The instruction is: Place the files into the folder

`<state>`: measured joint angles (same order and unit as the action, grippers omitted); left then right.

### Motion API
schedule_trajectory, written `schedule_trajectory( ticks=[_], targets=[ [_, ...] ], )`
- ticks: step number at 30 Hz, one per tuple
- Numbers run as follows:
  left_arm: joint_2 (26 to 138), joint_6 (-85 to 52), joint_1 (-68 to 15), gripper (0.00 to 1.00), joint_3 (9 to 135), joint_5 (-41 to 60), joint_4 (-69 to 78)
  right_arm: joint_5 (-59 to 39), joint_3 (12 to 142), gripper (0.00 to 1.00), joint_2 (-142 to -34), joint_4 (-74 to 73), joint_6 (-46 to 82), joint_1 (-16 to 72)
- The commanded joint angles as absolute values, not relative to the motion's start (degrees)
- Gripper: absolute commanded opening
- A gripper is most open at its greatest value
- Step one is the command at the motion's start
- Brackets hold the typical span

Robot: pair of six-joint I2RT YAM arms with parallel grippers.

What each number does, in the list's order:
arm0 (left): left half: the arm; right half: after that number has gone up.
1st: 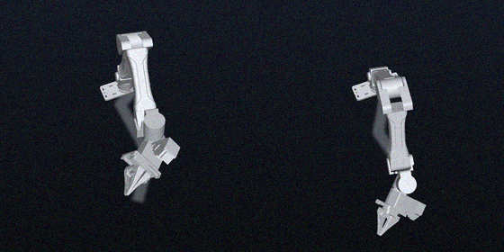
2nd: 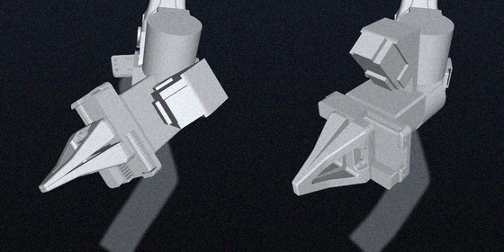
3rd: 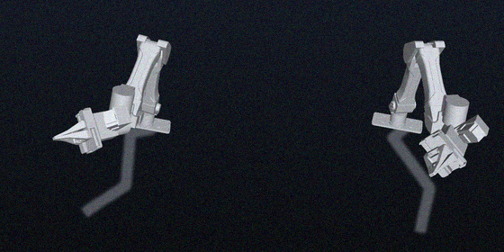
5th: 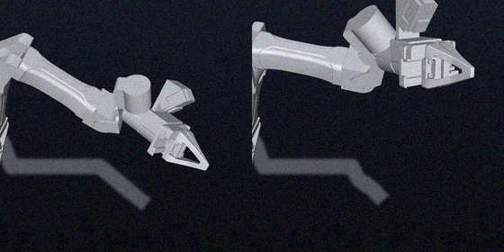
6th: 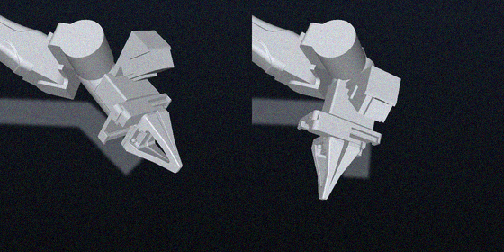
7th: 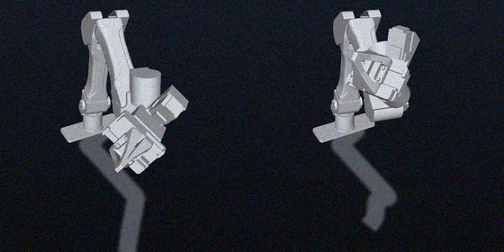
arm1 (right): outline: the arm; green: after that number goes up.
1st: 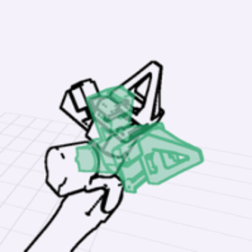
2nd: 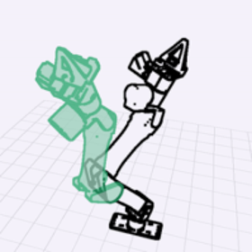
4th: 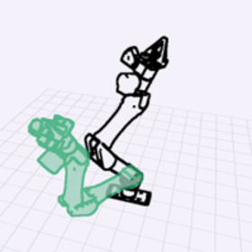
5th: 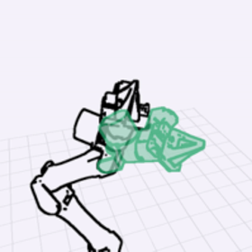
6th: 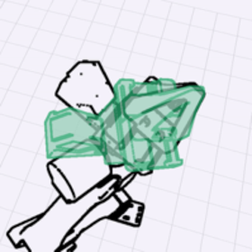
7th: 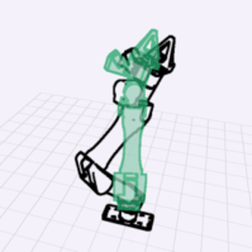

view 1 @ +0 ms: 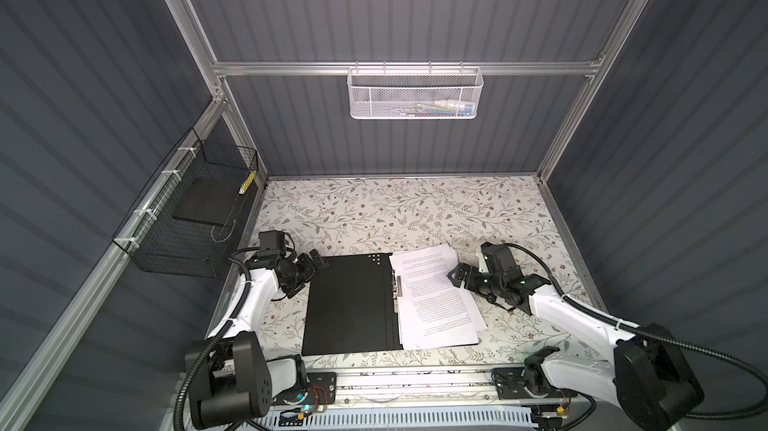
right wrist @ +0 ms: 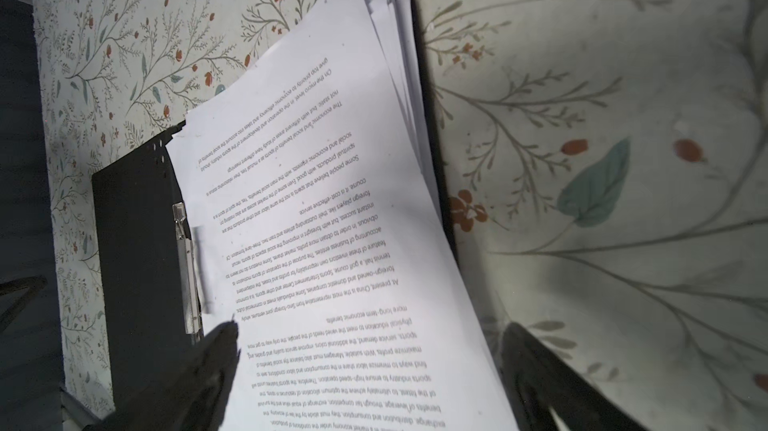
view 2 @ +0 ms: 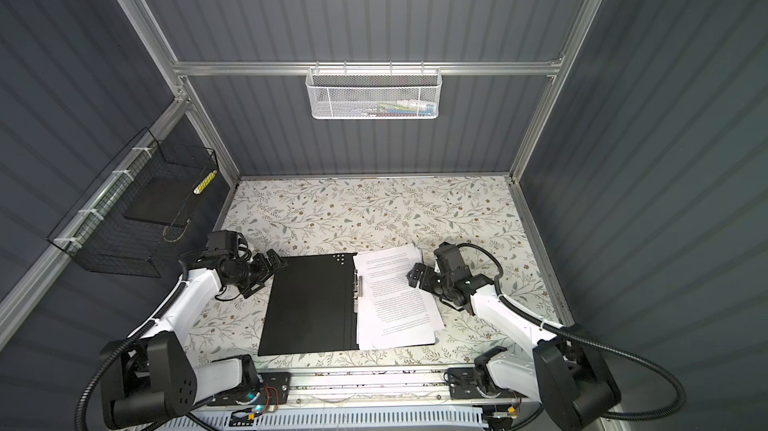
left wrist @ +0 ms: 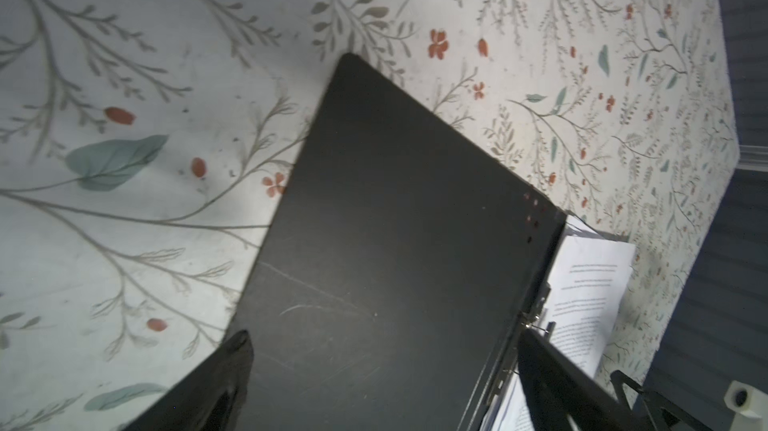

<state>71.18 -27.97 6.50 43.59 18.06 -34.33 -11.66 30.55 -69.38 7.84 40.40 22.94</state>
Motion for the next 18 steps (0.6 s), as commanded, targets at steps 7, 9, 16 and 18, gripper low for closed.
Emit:
schedule_trajectory(
  ticks=[7, 9, 16, 18],
  targets=[
    [73.81, -32.7, 6.86, 1.0, 37.25, 13.2, -31.69, -18.64, 32.16, 0.99, -76.66, -0.59, 37.05, 18.11],
    [73.84, -32.87, 6.86, 1.0, 36.33, 12.57, -31.51, -21.57, 32.31, 0.99, -79.18, -2.37, 37.72, 18.1],
    [76.99, -33.37, 6.77, 1.0, 33.86, 16.2, -28.29, -20.89, 34.78, 0.99, -86.14, -5.45, 39.29, 17.12],
    [78.09, -33.79, 6.69, 1.0, 32.6, 18.43, -25.72, -21.39, 36.47, 0.99, -87.58, -5.49, 39.26, 16.97]
  ],
)
